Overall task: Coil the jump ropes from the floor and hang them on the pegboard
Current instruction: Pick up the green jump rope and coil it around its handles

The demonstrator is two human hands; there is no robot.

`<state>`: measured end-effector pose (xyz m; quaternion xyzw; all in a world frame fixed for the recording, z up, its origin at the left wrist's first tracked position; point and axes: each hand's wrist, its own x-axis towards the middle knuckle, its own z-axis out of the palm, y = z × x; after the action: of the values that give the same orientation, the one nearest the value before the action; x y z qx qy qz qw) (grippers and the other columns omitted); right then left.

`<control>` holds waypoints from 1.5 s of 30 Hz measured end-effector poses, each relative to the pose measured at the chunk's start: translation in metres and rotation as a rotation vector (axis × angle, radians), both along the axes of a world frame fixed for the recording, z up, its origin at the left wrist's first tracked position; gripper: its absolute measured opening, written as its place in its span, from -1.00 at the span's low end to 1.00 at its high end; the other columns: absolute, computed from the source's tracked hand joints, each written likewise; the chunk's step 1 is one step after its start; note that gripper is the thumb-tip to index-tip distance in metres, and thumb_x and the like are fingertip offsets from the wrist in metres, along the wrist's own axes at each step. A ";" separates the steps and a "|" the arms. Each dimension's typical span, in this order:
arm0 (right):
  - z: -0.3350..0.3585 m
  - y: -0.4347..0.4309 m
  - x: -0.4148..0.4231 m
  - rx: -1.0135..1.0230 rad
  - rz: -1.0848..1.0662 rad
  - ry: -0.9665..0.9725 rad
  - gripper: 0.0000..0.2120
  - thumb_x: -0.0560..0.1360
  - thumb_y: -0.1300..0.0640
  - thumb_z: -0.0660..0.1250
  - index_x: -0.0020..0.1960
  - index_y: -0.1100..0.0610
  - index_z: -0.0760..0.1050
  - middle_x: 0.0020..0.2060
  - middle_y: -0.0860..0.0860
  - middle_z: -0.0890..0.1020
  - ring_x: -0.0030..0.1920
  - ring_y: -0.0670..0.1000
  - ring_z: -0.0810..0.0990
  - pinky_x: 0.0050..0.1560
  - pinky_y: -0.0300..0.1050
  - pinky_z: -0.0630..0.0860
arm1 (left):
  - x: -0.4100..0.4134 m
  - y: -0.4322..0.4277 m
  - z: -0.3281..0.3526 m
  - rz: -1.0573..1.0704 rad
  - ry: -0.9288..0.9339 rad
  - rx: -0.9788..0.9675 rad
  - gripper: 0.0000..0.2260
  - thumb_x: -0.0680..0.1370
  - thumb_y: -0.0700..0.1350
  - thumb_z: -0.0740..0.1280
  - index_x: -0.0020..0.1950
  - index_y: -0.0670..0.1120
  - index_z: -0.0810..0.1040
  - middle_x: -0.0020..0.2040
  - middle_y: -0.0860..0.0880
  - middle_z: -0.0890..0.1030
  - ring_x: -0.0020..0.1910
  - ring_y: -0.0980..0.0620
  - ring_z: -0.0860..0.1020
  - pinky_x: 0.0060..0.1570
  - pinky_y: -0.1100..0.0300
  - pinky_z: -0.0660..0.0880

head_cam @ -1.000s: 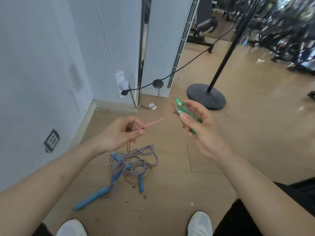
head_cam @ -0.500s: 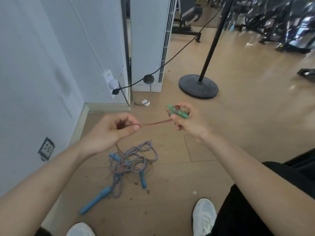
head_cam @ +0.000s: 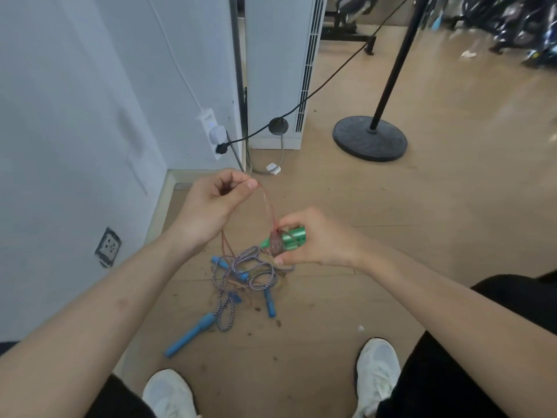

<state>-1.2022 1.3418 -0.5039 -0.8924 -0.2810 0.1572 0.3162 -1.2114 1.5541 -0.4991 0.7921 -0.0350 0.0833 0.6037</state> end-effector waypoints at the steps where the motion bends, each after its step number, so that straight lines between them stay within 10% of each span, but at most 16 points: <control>1: 0.001 0.002 -0.002 0.030 -0.005 0.004 -0.63 0.29 -0.13 0.60 0.05 -0.10 0.66 -0.09 -0.25 0.69 -0.13 -0.37 0.57 -0.12 -0.41 0.37 | 0.003 0.001 -0.002 0.033 -0.010 0.009 -0.88 0.61 -0.16 0.36 -0.02 -0.20 0.64 -0.48 0.26 0.48 -0.45 0.30 0.41 -0.34 0.48 0.32; 8: 0.009 0.001 -0.010 0.258 -0.078 -0.045 -0.83 0.41 0.06 0.54 0.00 -0.05 0.71 -0.18 -0.10 0.72 -0.16 -0.09 0.67 -0.02 -0.01 0.59 | 0.013 0.010 -0.009 0.129 0.012 -0.002 -0.88 0.58 -0.11 0.42 -0.03 -0.15 0.67 -0.26 -0.10 0.61 -0.26 0.12 0.47 -0.19 0.26 0.39; 11: 0.010 -0.003 -0.008 0.365 -0.139 -0.002 -0.60 0.41 0.10 0.54 0.18 -0.20 0.59 -0.21 0.00 0.63 -0.36 -0.11 0.57 -0.34 -0.13 0.54 | 0.016 0.014 -0.013 0.141 0.032 -0.019 -0.92 0.54 -0.11 0.46 -0.04 -0.12 0.69 -0.09 -0.31 0.64 -0.17 0.00 0.49 -0.06 0.12 0.42; 15: 0.015 -0.007 -0.009 0.616 -0.084 0.297 -0.52 0.49 0.16 0.43 0.37 -0.14 0.50 -0.16 0.04 0.61 -0.43 0.07 0.47 -0.56 -0.20 0.31 | 0.013 0.014 -0.015 0.080 0.043 0.011 -0.97 0.54 -0.15 0.46 -0.06 -0.05 0.70 -0.18 -0.22 0.62 -0.21 0.04 0.48 -0.09 0.14 0.40; 23: 0.023 -0.015 0.012 0.940 -0.453 0.465 -0.83 0.54 0.20 0.35 0.09 0.04 0.62 -0.16 0.13 0.64 -0.47 -0.02 0.42 -0.56 -0.24 0.23 | 0.003 0.010 -0.020 -0.178 0.040 0.187 -0.81 0.61 -0.17 0.35 0.12 0.06 0.69 -0.20 -0.01 0.69 -0.30 0.07 0.52 -0.27 0.23 0.48; 36: 0.017 -0.028 0.032 1.000 -0.851 0.237 -0.78 0.52 0.17 0.43 0.13 0.21 0.55 -0.14 0.19 0.67 -0.46 -0.01 0.49 -0.53 -0.19 0.34 | -0.014 0.004 -0.023 -0.145 -0.070 0.593 -0.83 0.54 -0.08 0.45 0.01 0.17 0.55 -0.22 0.28 0.57 -0.32 0.16 0.52 -0.24 0.15 0.47; 45: 0.004 -0.034 0.049 0.777 -0.883 0.008 -0.88 0.48 0.09 0.46 -0.02 -0.05 0.57 -0.12 0.19 0.59 -0.38 0.02 0.54 -0.48 -0.20 0.40 | -0.021 -0.006 0.001 -0.200 -0.096 0.195 -0.89 0.57 -0.20 0.41 -0.04 0.03 0.64 -0.31 -0.03 0.56 -0.39 0.06 0.45 -0.40 0.23 0.42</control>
<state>-1.1535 1.3076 -0.4994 -0.7431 0.0817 -0.1005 0.6565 -1.2320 1.5486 -0.4986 0.8346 -0.1507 0.0568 0.5268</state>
